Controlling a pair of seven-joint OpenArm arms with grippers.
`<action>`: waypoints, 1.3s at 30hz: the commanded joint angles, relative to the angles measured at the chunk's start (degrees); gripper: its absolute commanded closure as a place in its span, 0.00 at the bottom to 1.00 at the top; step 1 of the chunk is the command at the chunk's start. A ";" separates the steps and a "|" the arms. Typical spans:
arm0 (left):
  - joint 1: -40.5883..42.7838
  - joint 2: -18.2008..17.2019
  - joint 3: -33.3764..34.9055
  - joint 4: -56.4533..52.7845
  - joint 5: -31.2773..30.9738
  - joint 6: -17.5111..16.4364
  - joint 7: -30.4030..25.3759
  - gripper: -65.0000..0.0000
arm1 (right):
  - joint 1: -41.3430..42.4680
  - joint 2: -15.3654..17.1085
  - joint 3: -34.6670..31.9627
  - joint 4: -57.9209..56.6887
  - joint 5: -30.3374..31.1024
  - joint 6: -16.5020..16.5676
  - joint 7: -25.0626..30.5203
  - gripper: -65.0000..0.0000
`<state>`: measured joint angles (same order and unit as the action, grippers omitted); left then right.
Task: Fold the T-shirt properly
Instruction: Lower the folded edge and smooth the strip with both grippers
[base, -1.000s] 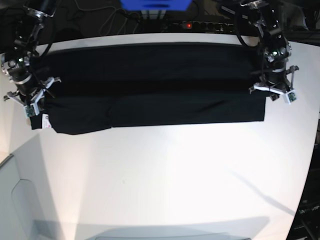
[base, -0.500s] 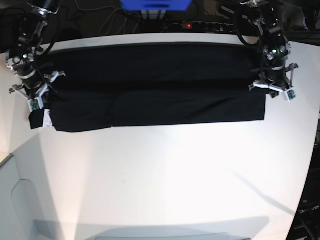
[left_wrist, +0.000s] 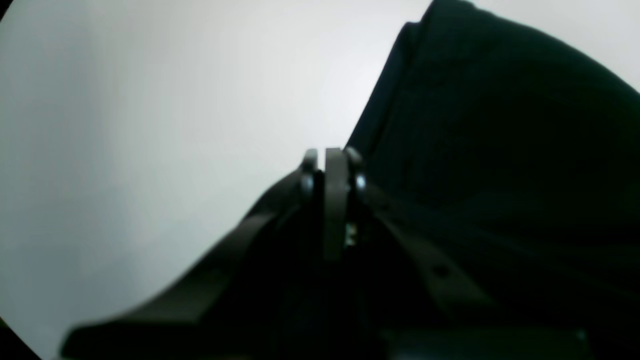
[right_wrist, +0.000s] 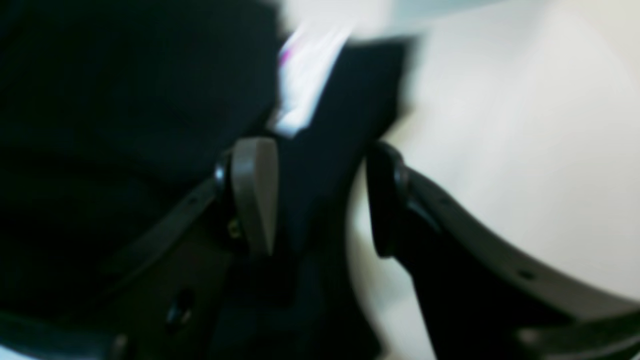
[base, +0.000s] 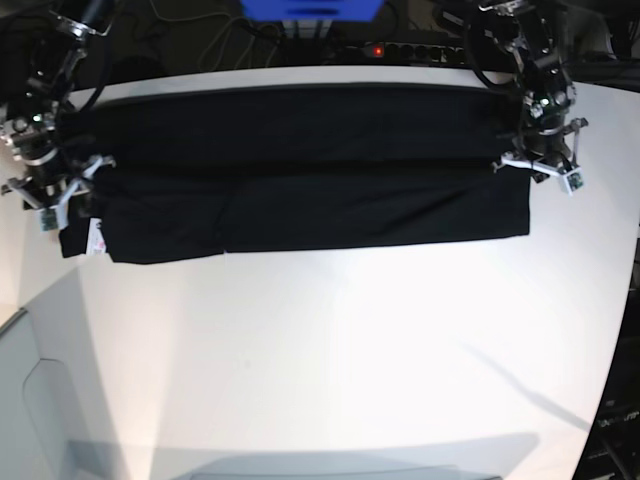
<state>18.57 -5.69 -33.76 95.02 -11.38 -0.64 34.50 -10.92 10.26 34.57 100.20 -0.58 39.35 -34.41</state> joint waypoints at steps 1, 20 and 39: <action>0.03 -0.59 -0.31 0.85 0.26 0.25 -1.31 1.00 | 1.64 -0.37 0.64 2.26 0.54 0.65 0.79 0.54; -0.33 -0.59 -0.13 -4.34 0.26 0.25 -1.31 1.00 | 15.18 1.21 -7.62 -18.14 0.10 0.16 0.52 0.45; -0.41 -0.59 -0.31 -3.90 0.26 0.25 -1.31 1.00 | 14.83 1.83 -7.97 -20.95 0.27 -3.35 0.70 0.78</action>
<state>18.04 -5.87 -33.78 90.56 -11.60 -0.62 31.70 3.11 11.29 26.46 78.22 -1.06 36.80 -34.52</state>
